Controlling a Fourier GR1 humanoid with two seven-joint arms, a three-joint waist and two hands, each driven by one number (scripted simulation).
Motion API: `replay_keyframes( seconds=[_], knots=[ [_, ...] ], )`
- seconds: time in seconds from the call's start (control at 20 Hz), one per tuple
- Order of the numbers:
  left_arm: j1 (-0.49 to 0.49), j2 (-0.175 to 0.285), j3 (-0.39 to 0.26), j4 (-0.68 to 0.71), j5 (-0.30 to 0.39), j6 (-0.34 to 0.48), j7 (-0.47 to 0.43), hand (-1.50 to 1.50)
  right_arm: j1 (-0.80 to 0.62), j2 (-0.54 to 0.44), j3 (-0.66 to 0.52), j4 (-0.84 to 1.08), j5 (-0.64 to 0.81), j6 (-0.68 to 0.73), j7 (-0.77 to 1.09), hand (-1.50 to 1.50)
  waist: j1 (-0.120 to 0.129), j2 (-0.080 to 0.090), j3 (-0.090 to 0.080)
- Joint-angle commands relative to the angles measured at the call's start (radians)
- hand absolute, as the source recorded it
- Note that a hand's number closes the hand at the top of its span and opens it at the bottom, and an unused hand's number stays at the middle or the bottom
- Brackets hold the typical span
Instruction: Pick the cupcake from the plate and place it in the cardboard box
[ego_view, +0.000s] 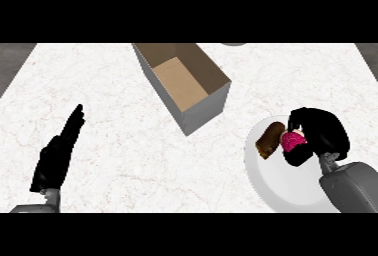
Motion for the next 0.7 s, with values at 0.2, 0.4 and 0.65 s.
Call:
replay_keyframes(
  seconds=[0.2,0.4,0.65],
  knots=[
    [0.040,-0.033,0.001,-0.032,-0.041,0.017,0.011,0.00,-0.106,-0.008,-0.087,-0.045,0.056,0.025,-0.066,1.50,-0.023,-0.006,-0.001],
    [0.001,0.003,0.049,0.009,-0.017,-0.004,0.001,0.00,-0.138,0.091,-0.111,-0.171,-0.058,-0.012,-0.105,1.50,-0.031,-0.008,-0.001],
    [0.022,-0.042,0.007,-0.017,-0.046,0.021,0.017,0.00,-0.228,0.161,-0.154,-0.219,-0.156,-0.033,-0.175,1.50,-0.018,-0.006,-0.001]
  ],
)
